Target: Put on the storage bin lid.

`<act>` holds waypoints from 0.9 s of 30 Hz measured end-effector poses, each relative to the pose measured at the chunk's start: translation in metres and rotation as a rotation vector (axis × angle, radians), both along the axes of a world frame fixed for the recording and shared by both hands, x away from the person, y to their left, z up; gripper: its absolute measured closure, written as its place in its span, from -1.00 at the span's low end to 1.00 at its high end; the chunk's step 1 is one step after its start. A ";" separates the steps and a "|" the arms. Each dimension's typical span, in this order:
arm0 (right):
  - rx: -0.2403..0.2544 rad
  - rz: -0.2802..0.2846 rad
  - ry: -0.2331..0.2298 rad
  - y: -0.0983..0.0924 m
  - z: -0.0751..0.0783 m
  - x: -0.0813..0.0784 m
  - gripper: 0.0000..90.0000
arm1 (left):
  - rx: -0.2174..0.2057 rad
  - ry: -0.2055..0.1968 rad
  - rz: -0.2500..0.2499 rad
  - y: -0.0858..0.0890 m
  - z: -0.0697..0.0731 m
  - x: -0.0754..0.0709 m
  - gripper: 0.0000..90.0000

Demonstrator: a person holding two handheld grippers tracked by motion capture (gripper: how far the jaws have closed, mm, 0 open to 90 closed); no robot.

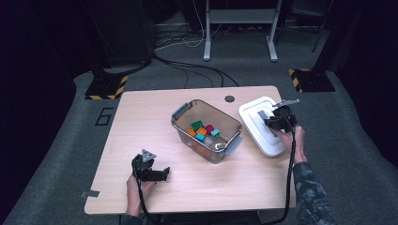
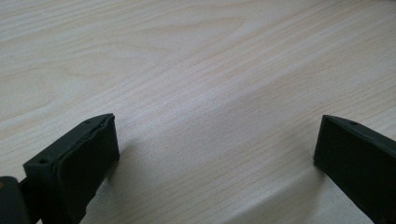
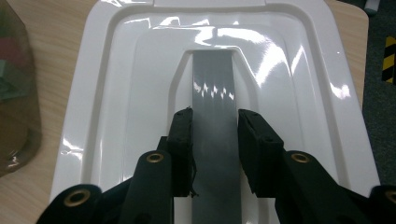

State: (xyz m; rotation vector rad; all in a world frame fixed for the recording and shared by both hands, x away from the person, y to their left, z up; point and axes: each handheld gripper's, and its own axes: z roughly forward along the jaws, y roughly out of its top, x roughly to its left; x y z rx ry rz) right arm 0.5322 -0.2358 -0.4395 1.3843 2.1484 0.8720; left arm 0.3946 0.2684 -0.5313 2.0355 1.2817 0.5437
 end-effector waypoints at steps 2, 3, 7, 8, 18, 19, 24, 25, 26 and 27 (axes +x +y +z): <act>-0.005 0.003 -0.001 0.002 0.003 -0.001 0.49 | 0.000 0.000 0.000 0.000 0.000 0.000 -1.00; -0.004 0.010 0.001 0.001 0.005 -0.001 0.49 | 0.000 0.000 0.000 0.000 0.000 0.000 -1.00; 0.009 0.018 -0.010 0.003 0.013 -0.002 0.49 | 0.000 0.000 0.000 0.000 0.000 0.000 -1.00; 0.012 0.021 -0.011 0.003 0.015 -0.003 0.49 | 0.000 0.000 0.000 0.000 0.000 0.000 -1.00; 0.018 0.050 -0.032 0.010 0.042 -0.009 0.49 | 0.000 0.000 0.000 0.000 0.000 0.000 -1.00; 0.016 0.054 -0.032 0.010 0.045 -0.009 0.49 | -0.002 -0.002 0.000 0.000 0.000 0.000 -1.00; 0.019 0.066 -0.044 0.014 0.057 -0.012 0.49 | -0.001 -0.002 -0.001 0.000 0.000 0.000 -1.00; 0.015 0.072 -0.047 0.014 0.060 -0.012 0.49 | 0.000 -0.003 -0.001 0.000 0.000 0.000 -1.00; 0.017 0.073 -0.049 0.015 0.062 -0.013 0.49 | 0.000 -0.003 0.000 0.000 0.000 0.000 -1.00; 0.017 0.075 -0.048 0.016 0.064 -0.013 0.49 | 0.000 -0.003 0.001 0.000 0.000 0.000 -1.00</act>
